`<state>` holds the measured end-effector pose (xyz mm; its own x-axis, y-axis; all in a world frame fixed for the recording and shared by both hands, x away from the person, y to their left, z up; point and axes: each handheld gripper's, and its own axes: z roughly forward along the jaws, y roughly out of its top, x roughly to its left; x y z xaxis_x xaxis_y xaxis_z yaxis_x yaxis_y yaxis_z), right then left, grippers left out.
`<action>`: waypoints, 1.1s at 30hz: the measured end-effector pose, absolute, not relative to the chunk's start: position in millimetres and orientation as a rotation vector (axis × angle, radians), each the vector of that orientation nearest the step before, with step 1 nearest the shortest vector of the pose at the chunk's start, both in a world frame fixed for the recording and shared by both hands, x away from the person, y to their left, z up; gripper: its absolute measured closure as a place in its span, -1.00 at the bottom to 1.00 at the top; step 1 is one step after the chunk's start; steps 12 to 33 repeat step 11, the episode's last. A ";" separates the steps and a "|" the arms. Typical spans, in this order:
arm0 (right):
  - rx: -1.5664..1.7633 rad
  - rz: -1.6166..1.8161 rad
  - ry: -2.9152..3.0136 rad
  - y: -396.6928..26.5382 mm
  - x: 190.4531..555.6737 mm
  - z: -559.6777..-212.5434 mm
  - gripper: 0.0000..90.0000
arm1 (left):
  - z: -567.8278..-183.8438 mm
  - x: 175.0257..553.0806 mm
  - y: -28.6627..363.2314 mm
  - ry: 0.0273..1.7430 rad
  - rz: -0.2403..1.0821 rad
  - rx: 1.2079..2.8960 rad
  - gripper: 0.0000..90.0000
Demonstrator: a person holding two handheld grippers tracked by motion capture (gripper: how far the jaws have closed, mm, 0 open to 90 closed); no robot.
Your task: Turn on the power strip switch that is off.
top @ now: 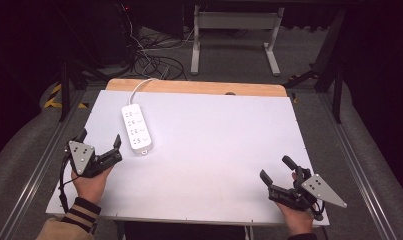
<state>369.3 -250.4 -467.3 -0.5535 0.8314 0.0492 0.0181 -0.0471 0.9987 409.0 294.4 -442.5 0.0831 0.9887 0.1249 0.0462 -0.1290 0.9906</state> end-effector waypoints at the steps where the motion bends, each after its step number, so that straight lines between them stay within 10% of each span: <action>1: 0.913 1.668 1.607 -250.4 369.3 -467.3 -0.76 | -442.5 409.0 294.5 1.124 1.217 1.378 -0.96; 33: 0.911 1.669 1.607 -249.9 370.2 -467.2 -0.76 | -443.8 410.9 295.1 1.130 1.211 1.390 -0.96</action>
